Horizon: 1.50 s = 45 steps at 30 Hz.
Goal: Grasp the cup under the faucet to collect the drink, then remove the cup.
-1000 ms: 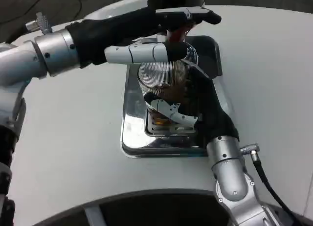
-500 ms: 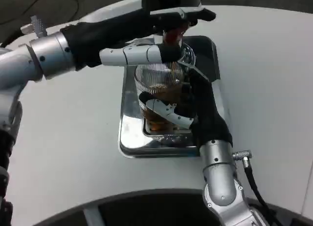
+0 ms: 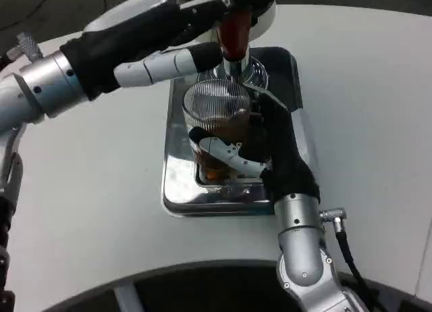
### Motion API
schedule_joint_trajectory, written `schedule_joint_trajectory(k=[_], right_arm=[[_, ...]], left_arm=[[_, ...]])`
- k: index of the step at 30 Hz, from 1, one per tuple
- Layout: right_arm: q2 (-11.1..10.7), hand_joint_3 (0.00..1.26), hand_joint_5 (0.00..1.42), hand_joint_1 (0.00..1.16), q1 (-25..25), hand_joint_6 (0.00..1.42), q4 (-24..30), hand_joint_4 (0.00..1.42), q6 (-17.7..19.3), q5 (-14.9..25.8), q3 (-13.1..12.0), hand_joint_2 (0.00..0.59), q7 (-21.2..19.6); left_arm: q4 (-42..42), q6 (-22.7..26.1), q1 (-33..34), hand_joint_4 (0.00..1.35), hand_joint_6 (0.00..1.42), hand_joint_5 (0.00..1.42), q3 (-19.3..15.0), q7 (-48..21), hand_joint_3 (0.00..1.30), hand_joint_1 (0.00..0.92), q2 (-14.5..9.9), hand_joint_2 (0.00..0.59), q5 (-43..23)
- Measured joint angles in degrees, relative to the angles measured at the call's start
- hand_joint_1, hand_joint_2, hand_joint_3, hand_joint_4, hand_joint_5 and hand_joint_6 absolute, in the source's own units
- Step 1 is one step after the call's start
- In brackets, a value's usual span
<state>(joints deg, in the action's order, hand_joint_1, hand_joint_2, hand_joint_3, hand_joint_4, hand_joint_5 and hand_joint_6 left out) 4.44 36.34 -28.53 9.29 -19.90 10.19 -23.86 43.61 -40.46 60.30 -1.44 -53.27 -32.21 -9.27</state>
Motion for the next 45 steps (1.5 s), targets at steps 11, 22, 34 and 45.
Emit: schedule_joint_trajectory(k=[11,22,34,45], right_arm=[[-0.05,0.47,0.62,0.8,-1.31,0.47,2.61,0.56,0.04,-0.24,-0.29,0.25,-0.28],[-0.04,0.52,0.68,0.81,-3.27,0.55,5.17,0.61,-0.38,-0.4,-0.91,0.229,-0.91],[-0.02,0.58,0.76,0.84,-5.71,0.65,8.57,0.66,-1.24,-1.1,-0.97,0.217,-1.78],[-0.67,0.67,0.91,0.85,-11.55,0.83,16.83,0.79,-3.08,-1.41,-0.97,0.186,-1.15]], left_arm=[[-8.23,1.32,-1.89,0.12,0.16,0.19,-4.1,0.55,0.11,0.0,1.11,0.102,-5.75],[-15.97,5.09,-9.0,0.17,0.18,0.22,-6.6,0.57,0.15,0.0,0.08,0.109,-7.53],[-18.58,7.47,-16.25,0.18,0.18,0.23,-10.64,2.68,0.16,0.0,-1.59,0.114,-8.49],[-21.92,8.26,-22.51,0.19,0.18,0.23,-14.02,6.37,0.17,0.0,-2.52,0.119,-8.48]])
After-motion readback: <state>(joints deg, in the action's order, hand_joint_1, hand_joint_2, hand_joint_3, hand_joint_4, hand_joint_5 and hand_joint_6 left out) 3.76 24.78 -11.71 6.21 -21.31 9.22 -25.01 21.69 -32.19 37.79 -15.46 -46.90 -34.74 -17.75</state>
